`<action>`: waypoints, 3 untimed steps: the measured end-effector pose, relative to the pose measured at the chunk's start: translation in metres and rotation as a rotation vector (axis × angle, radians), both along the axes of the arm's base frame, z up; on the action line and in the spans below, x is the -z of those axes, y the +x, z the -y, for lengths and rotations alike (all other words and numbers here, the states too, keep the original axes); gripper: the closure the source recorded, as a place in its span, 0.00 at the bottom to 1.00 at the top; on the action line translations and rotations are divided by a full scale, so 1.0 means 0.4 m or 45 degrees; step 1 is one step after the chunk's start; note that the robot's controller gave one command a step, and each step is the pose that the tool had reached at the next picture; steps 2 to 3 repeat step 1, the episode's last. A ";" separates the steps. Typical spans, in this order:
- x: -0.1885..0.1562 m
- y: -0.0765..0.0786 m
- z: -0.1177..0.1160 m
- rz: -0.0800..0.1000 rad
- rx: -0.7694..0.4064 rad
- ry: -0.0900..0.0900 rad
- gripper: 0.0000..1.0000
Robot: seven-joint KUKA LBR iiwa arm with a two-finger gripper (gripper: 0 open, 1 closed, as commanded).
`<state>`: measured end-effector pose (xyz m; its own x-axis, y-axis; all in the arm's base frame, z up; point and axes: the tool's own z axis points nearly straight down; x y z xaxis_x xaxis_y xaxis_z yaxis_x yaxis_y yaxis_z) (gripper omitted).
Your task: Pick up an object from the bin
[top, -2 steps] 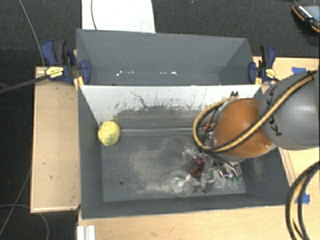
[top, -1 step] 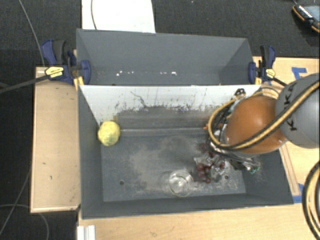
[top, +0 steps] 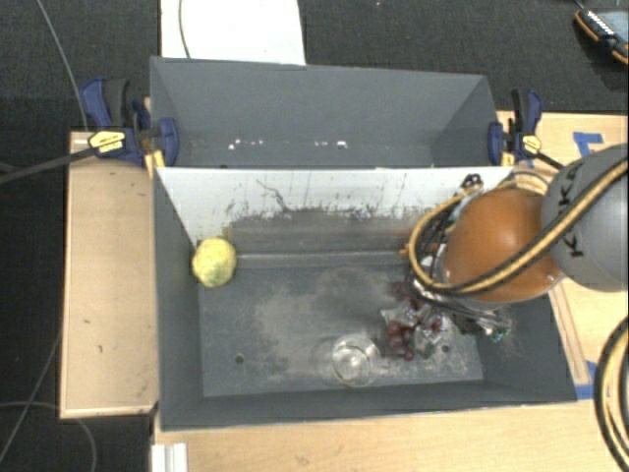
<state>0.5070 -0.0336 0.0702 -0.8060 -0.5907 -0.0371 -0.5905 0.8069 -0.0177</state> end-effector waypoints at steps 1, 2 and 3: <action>-0.001 0.065 -0.149 0.010 -0.298 -0.008 0.00; -0.001 0.065 -0.149 0.010 -0.298 -0.008 0.00; -0.001 0.065 -0.149 0.010 -0.298 -0.008 0.00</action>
Offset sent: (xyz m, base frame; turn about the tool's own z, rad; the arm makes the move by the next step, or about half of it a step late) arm 0.0000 0.0000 0.0000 0.0000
